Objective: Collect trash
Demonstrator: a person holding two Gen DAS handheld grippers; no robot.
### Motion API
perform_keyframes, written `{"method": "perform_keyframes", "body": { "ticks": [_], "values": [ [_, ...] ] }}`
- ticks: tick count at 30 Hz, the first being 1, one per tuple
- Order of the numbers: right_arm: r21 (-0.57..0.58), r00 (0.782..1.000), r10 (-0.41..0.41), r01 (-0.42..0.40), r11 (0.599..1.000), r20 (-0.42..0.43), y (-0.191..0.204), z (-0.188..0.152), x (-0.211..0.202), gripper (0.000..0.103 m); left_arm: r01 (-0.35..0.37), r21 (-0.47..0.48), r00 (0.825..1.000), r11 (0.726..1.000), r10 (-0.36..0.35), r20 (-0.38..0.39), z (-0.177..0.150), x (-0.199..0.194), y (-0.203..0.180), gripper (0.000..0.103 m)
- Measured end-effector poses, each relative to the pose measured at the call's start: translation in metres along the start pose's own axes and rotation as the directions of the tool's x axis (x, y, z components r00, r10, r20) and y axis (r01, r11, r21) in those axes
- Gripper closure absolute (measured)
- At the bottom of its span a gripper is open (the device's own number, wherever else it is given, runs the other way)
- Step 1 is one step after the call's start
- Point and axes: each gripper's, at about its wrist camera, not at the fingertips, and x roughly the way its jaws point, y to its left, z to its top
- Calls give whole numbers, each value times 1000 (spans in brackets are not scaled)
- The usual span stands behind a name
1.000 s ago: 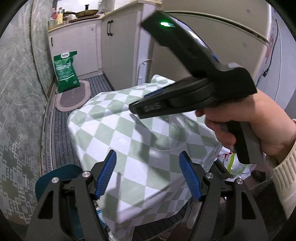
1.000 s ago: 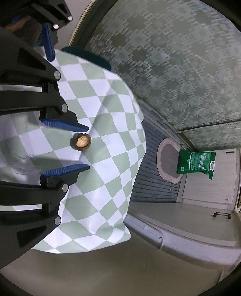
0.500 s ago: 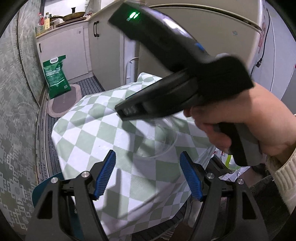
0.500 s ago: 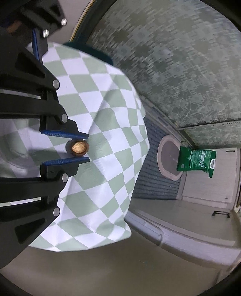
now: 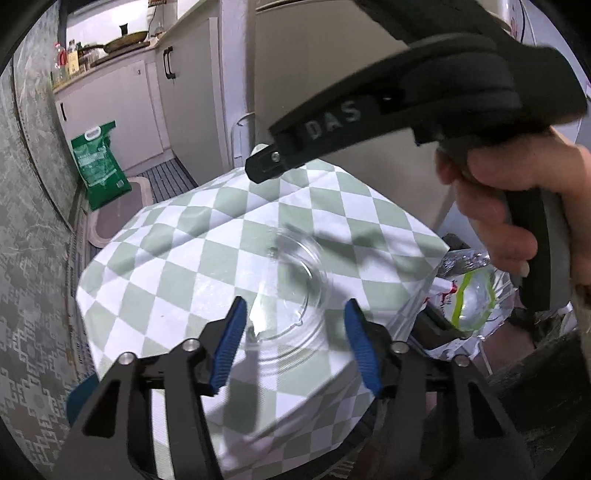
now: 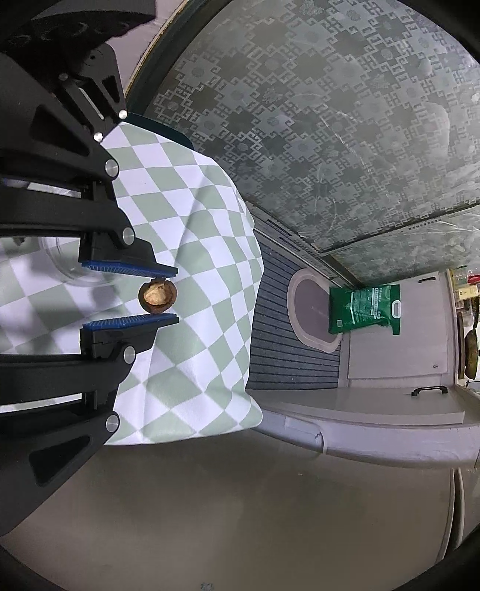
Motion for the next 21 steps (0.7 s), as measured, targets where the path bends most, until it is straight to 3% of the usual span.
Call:
{"method": "perform_keyframes", "body": {
  "ticks": [9, 16, 17, 21],
  "values": [
    [8, 1000, -5, 5, 1000, 8, -13, -9, -11, 83, 6, 15, 999, 1000, -6, -32, 4, 10, -7, 61],
    [8, 1000, -10, 10, 1000, 13, -18, -12, -15, 83, 4, 25, 999, 1000, -3, -37, 6, 14, -13, 85],
    [5, 1000, -12, 12, 1000, 15, -19, -13, -16, 83, -8, 40, 999, 999, 10, -32, 6, 13, -14, 95],
    [-2, 1000, -17, 17, 1000, 21, -21, -13, -19, 83, -38, 43, 999, 998, 39, -21, 6, 14, -15, 97]
  ]
}}
